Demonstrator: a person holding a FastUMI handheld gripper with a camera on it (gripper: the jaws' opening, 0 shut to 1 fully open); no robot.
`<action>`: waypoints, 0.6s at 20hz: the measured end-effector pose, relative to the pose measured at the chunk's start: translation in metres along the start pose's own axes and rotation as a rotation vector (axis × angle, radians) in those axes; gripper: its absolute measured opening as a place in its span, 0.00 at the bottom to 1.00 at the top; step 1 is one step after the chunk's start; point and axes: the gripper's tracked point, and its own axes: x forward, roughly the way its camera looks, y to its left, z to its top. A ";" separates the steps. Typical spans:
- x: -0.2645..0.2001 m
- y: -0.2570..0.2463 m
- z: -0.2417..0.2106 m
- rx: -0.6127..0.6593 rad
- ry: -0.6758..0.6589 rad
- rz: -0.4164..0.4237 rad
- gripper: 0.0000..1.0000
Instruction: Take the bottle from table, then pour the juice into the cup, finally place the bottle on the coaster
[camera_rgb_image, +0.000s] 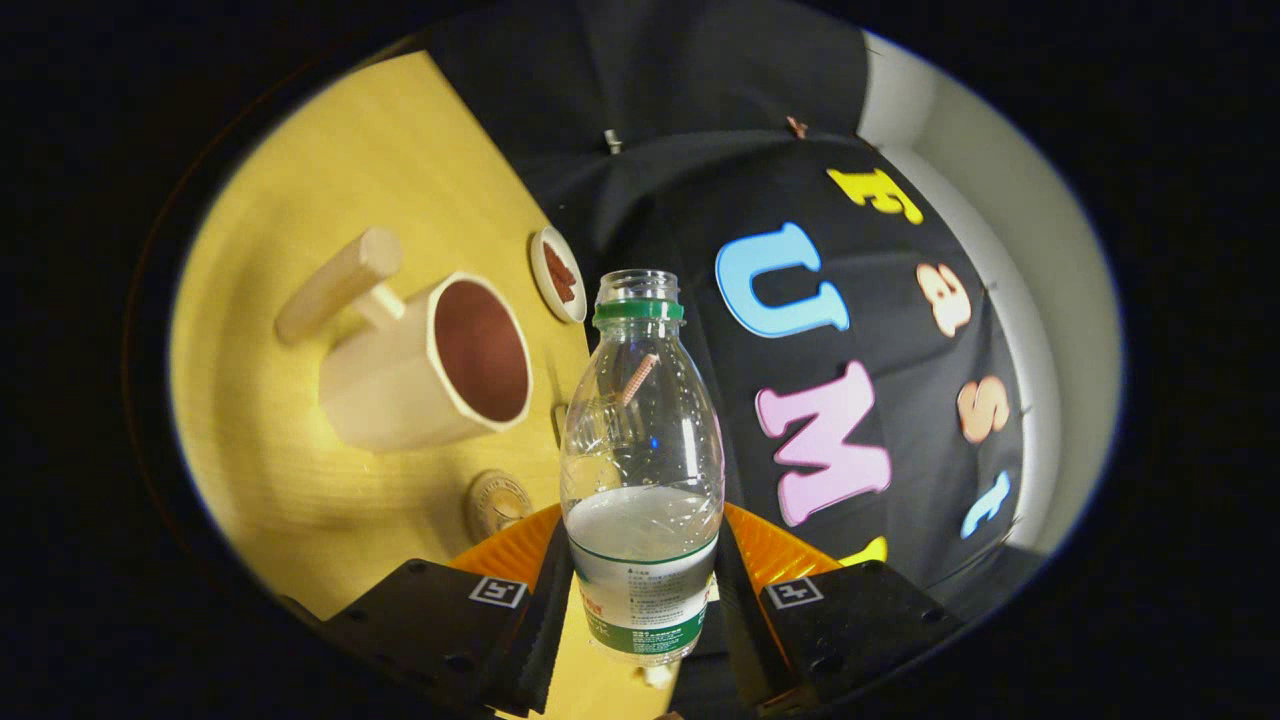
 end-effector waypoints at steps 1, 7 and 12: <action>0.001 -0.001 0.002 0.096 -0.007 0.010 0.71; 0.010 -0.032 0.014 0.588 -0.091 -0.027 0.71; 0.030 -0.042 0.016 0.864 -0.155 0.010 0.71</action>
